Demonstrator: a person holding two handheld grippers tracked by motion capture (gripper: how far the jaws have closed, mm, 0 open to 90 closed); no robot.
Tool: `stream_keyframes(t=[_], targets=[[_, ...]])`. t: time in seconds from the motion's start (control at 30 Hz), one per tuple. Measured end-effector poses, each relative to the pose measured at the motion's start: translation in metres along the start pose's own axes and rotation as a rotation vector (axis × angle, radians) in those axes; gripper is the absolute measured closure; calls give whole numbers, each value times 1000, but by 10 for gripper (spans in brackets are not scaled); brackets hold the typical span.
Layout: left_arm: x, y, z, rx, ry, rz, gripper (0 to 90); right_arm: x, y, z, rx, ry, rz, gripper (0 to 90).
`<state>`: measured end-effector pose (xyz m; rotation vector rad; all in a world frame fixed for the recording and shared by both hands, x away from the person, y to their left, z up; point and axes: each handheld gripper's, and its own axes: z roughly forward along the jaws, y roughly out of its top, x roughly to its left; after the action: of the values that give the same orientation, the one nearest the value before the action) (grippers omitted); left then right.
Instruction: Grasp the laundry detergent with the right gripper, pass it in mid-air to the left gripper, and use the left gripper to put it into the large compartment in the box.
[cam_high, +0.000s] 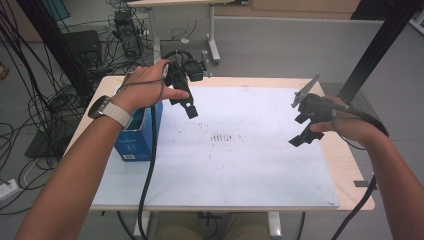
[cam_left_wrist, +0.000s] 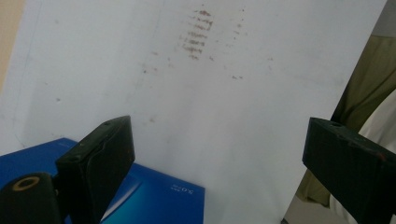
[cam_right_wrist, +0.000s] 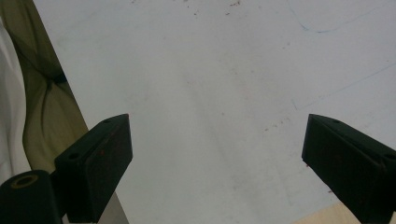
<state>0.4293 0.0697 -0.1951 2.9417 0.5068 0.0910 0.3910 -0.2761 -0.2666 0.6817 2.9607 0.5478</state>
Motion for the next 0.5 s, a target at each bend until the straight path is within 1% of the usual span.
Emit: stream_keyframes(t=[0.03, 0.2, 0.23, 0.37, 0.4, 0.5], targets=[[0, 0, 1, -5, -3, -3, 95, -1, 0, 0, 1, 1, 1, 86], [1, 1, 7, -3, -15, 5, 95, -1, 0, 1, -4, 1, 0, 86], [1, 1, 8, -8, -17, 8, 95, -1, 0, 1, -4, 1, 2, 86], [0, 2, 10, -15, -21, 16, 95, -1, 0, 2, -5, -2, 5, 84], [1, 2, 10, -11, -21, 24, 96, -1, 0, 2, -6, -1, 5, 84], [0, 1, 10, -19, -22, 22, 97, -1, 0, 3, -3, 1, 4, 84]])
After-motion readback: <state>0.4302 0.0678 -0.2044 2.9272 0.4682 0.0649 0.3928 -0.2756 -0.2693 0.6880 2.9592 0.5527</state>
